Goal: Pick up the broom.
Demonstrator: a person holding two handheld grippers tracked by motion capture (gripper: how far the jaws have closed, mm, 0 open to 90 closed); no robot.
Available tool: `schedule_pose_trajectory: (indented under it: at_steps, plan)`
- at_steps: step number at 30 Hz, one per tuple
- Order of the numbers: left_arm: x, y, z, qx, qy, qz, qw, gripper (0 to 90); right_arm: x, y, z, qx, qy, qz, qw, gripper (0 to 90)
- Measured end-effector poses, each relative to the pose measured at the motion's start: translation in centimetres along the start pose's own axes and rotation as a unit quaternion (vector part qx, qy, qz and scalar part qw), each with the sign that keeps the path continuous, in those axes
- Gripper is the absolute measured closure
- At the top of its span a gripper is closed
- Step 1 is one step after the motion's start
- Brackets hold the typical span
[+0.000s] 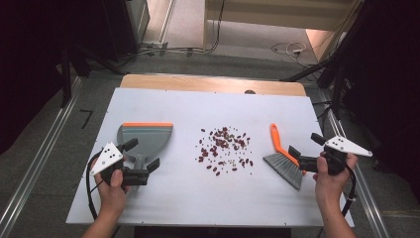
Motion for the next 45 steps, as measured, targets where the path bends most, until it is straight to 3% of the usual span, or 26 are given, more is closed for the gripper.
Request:
schedule_pose_trajectory:
  at_steps: [7,8,10,11,12,15,16,18,19,20,23,24,25,26,28,29,31,33,34,37,39,40,45]
  plan:
    - [0.2,0.2,0.0,0.005,-0.003,0.003,1.0,0.0,1.8,0.3,-1.9,-0.014,-0.03,0.01,0.9994,0.0]
    - [0.2,0.2,0.0,0.005,-0.003,0.003,1.0,0.0,2.8,0.6,-2.3,-0.012,-0.055,0.021,0.9982,0.0]
    - [0.3,0.2,0.1,0.006,-0.004,0.003,1.0,0.0,3.2,0.7,-2.4,-0.012,-0.07,0.029,0.9971,0.0]
    - [0.3,0.2,0.1,0.007,-0.005,0.004,1.0,0.0,4.3,1.2,-2.4,-0.006,-0.103,0.039,0.9939,0.0]
    - [0.3,0.2,0.1,0.007,-0.005,0.006,0.9999,0.0,4.3,1.2,-2.4,-0.006,-0.103,0.039,0.9939,0.0]
    - [0.3,0.3,0.1,0.009,-0.004,0.006,0.9999,0.0,6.3,1.7,-1.8,0.011,-0.152,0.039,0.9876,0.0]
    - [0.3,0.3,0.1,0.013,-0.005,0.006,0.9999,0.0,6.7,1.8,-1.5,0.019,-0.162,0.03,0.9862,0.0]
    - [0.3,0.3,0.1,0.013,-0.005,0.006,0.9999,0.0,7.5,2.0,-0.9,0.031,-0.181,0.037,0.9823,0.0]
    - [0.3,0.3,0.1,0.013,-0.005,0.006,0.9999,0.0,7.5,2.0,-0.9,0.031,-0.181,0.037,0.9823,0.0]
    - [0.3,0.3,0.1,0.015,-0.005,0.006,0.9999,0.0,8.2,2.0,-0.4,0.038,-0.202,0.035,0.978,0.0]
    - [0.3,0.4,0.2,0.019,-0.006,0.008,0.9998,0.0,8.7,2.0,0.1,0.047,-0.217,0.035,0.9745,0.0]
    - [0.3,0.5,0.2,0.021,-0.007,0.009,0.9997,0.0,9.0,2.1,0.5,0.053,-0.233,0.039,0.9703,0.0]
    - [0.3,0.5,0.2,0.022,-0.008,0.01,0.9997,0.0,9.0,2.1,0.5,0.053,-0.233,0.039,0.9703,0.0]
    - [0.3,0.6,0.2,0.023,-0.009,0.011,0.9996,0.0,9.4,2.2,0.9,0.053,-0.256,0.051,0.9639,3.1]
    - [0.4,0.7,0.2,0.023,-0.009,0.013,0.9996,0.0,9.7,2.3,1.4,0.062,-0.277,0.06,0.957,10.9]
    - [0.4,0.7,0.2,0.023,-0.009,0.013,0.9996,0.0,9.7,2.3,1.4,0.062,-0.277,0.06,0.957,10.9]
    - [0.4,0.8,0.3,0.027,-0.012,0.015,0.9995,0.0,9.9,2.5,1.9,0.085,-0.286,0.071,0.9518,27.0]
    - [0.5,0.8,0.3,0.028,-0.014,0.016,0.9994,0.0,9.9,2.6,2.3,0.084,-0.299,0.075,0.9477,31.9]
    - [0.5,0.8,0.4,0.028,-0.015,0.016,0.9994,0.0,9.9,2.6,2.3,0.084,-0.299,0.075,0.9477,31.9]
    - [0.5,0.9,0.4,0.028,-0.015,0.017,0.9993,0.0,9.8,2.5,2.8,0.107,-0.312,0.076,0.941,44.1]
    - [0.5,0.9,0.4,0.028,-0.016,0.017,0.9993,0.0,9.8,2.6,2.9,0.111,-0.31,0.079,0.9409,46.3]
    - [0.5,0.9,0.4,0.028,-0.016,0.017,0.9993,0.0,9.9,2.7,3.2,0.112,-0.319,0.08,0.9379,48.1]
    - [0.5,0.9,0.4,0.028,-0.016,0.017,0.9993,0.0,9.9,2.4,3.5,0.093,-0.323,0.096,0.9368,53.8]
Point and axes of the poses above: each handheld gripper's, and its own axes: x roughly forward along the jaws, z roughly out of its underside, y roughly to its right, the point moved 4 cm from there along x, roughly forward along the jaws, and after that the axes turned 8 degrees about -z, right-handed, at the moved point
